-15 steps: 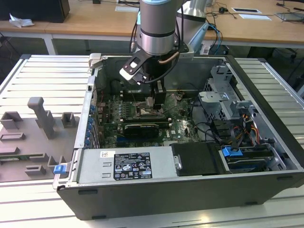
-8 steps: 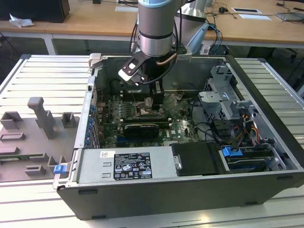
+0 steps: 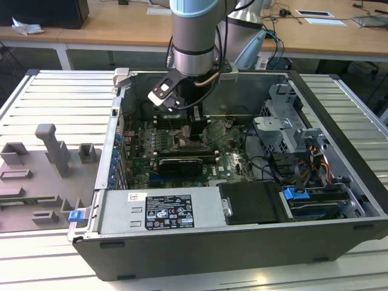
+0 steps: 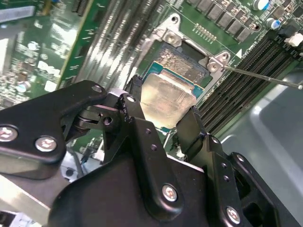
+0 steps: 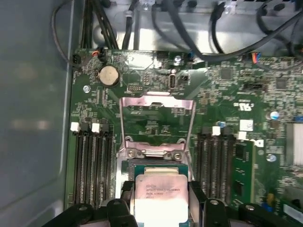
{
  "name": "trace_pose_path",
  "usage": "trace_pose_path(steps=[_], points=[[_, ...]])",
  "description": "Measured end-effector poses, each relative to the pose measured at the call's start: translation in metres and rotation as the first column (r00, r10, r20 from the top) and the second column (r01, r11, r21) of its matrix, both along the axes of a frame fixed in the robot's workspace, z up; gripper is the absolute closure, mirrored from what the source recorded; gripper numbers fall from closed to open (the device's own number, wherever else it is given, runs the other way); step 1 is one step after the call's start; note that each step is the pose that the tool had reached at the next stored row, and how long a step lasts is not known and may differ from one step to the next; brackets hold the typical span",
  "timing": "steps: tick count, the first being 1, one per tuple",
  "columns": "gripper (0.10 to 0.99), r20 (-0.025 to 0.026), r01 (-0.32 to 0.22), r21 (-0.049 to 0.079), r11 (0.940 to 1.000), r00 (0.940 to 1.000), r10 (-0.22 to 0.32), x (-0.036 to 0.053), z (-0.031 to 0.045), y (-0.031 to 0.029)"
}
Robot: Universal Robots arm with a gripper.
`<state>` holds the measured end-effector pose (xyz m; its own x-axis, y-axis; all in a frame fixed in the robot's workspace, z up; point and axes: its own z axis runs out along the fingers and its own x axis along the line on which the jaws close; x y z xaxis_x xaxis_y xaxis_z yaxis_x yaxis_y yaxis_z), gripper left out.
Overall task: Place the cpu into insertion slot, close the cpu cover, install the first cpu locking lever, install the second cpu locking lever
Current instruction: 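Place the cpu into insertion slot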
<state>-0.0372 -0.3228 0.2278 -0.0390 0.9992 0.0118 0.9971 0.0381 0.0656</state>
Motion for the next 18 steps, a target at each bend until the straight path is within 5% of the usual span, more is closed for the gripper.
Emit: trace_pose_path(steps=[6, 18], points=[[0.545, 0.0, 0.034, 0.0, 0.9994, 0.9994, -0.034, -0.007, -0.0112, 0.0029], [0.545, 0.0, 0.036, 0.0, 0.9994, 0.9994, -0.036, -0.0069, -0.0157, 0.0029]])
